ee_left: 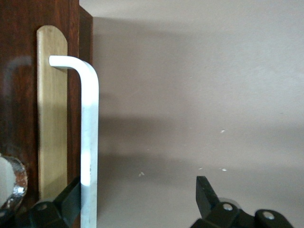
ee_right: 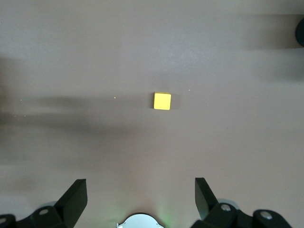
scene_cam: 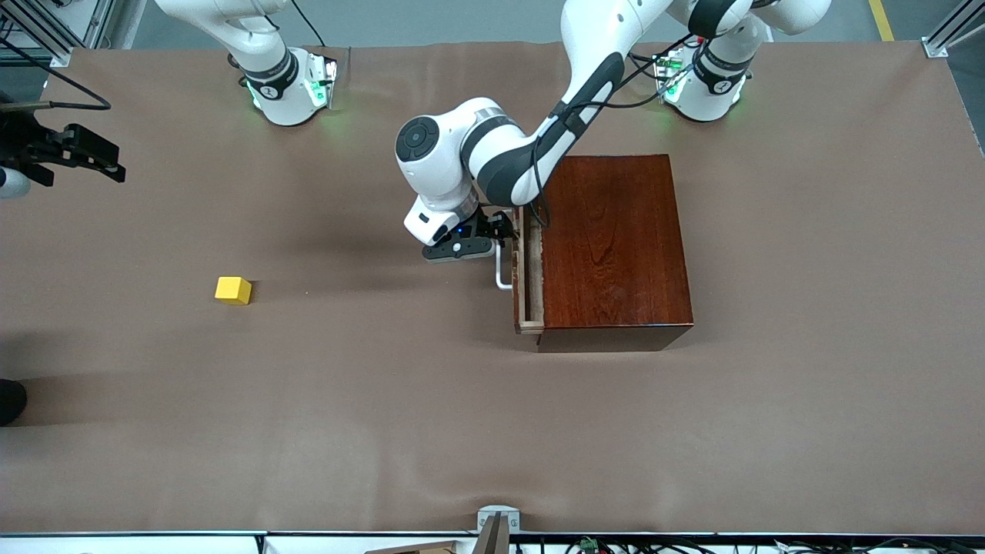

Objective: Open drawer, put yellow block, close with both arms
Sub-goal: 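Pull the drawer open by its handle with the left gripper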

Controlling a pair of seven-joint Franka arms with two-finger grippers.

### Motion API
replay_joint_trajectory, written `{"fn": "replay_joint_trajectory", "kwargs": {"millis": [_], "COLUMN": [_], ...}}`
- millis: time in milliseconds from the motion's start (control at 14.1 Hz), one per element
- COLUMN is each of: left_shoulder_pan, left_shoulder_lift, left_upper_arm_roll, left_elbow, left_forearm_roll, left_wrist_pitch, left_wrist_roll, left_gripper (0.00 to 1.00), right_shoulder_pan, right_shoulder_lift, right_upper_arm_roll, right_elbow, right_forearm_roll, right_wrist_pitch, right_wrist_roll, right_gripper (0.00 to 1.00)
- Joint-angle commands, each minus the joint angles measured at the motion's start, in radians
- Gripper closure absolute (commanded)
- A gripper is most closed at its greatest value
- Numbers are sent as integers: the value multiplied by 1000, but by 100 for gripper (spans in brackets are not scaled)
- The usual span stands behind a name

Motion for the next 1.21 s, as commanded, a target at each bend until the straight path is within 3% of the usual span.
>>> {"fn": "replay_joint_trajectory", "kwargs": {"millis": [0,213,1134], "left_shoulder_pan": [-27,-43,-63], "left_shoulder_lift": [70,97,119], "left_upper_arm_roll": [-13,-11,-14], "left_elbow": [73,130,153], "left_forearm_roll": [-19,-35,-40], "left_wrist_pitch": [79,80,183], "left_wrist_roll": [-47,-57,-101], "left_gripper": [0,0,0], "right_shoulder_pan": [-5,-5,2], "right_shoulder_lift": [9,10,18], "right_upper_arm_roll": [5,5,7], "right_elbow": [18,18,21], "right_forearm_roll": [-2,-2,-1], "right_wrist_pitch": [-5,-5,-5], "right_wrist_roll": [3,3,10], "right_gripper": [0,0,0]}}
